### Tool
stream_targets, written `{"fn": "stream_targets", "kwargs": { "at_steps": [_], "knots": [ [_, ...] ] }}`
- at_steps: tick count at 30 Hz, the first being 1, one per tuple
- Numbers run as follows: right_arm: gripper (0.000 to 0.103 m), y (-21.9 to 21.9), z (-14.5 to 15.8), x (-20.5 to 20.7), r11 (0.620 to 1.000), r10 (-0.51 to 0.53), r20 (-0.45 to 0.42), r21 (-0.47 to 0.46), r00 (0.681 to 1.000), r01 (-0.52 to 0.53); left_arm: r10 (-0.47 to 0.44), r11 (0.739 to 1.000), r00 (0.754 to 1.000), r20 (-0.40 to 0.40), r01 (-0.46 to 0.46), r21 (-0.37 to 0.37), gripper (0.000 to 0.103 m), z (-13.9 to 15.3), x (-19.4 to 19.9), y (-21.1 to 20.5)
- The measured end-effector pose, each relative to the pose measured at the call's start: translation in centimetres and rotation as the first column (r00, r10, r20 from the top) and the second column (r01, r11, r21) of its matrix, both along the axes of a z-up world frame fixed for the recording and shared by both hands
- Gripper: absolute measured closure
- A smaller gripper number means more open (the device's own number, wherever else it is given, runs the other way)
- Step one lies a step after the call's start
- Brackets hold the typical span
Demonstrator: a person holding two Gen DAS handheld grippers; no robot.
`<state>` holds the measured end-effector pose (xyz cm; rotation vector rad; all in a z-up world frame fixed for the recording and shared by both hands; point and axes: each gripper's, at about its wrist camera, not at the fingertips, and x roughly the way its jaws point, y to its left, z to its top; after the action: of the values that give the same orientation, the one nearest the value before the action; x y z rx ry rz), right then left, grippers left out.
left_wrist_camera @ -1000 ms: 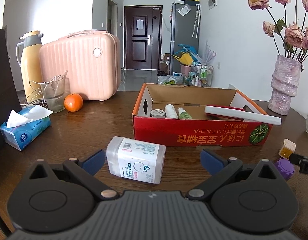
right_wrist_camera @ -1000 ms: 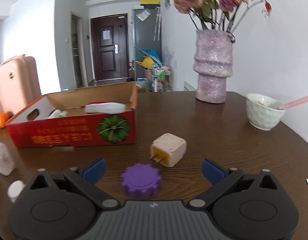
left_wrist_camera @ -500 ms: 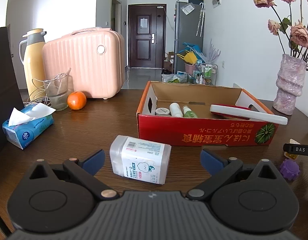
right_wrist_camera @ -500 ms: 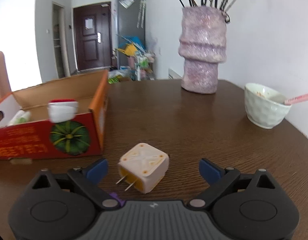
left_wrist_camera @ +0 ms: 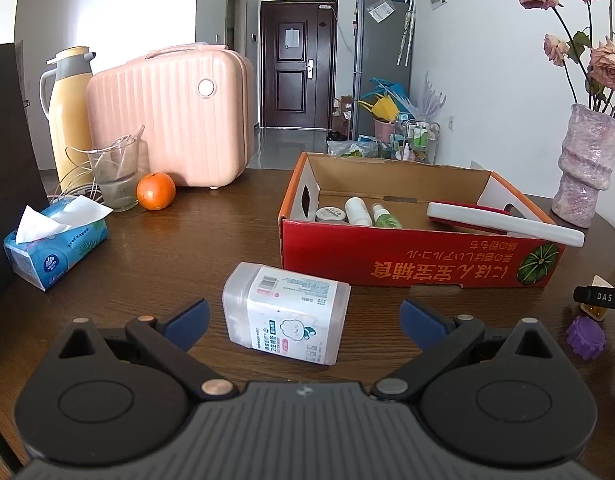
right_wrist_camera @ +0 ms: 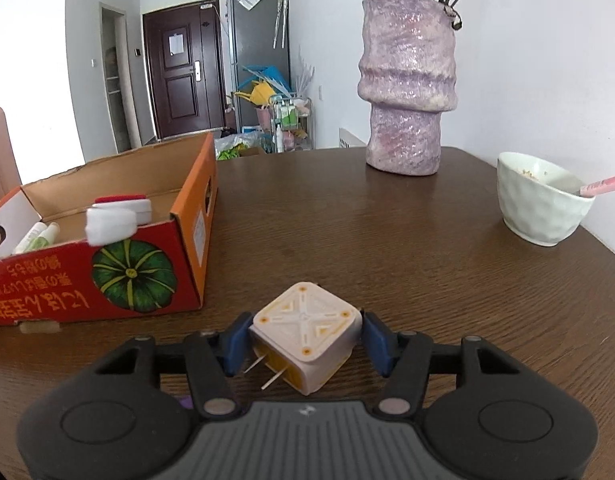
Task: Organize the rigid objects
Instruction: 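Grasp the white round cap with the left tool while the right tool holds the plug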
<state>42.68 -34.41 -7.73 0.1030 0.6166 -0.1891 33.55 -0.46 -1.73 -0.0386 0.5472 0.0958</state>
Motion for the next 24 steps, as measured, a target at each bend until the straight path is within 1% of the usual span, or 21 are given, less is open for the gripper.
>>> {"fn": "stream_targets", "kwargs": {
  "at_steps": [10, 24],
  "knots": [
    [0.045, 0.7, 1.6, -2.9, 1.000, -0.021, 0.103, 0.007, 0.994, 0.021, 0.012, 1.000, 1.000, -0.007, -0.012, -0.022, 0.000, -0.1, 0.2, 0.7],
    [0.045, 3.8, 3.5, -7.8, 0.999, 0.044, 0.205, 0.005, 0.978, -0.046, 0.004, 0.999, 1.000, 0.000, -0.004, -0.034, 0.000, 0.3, -0.1, 0.8]
  ]
}}
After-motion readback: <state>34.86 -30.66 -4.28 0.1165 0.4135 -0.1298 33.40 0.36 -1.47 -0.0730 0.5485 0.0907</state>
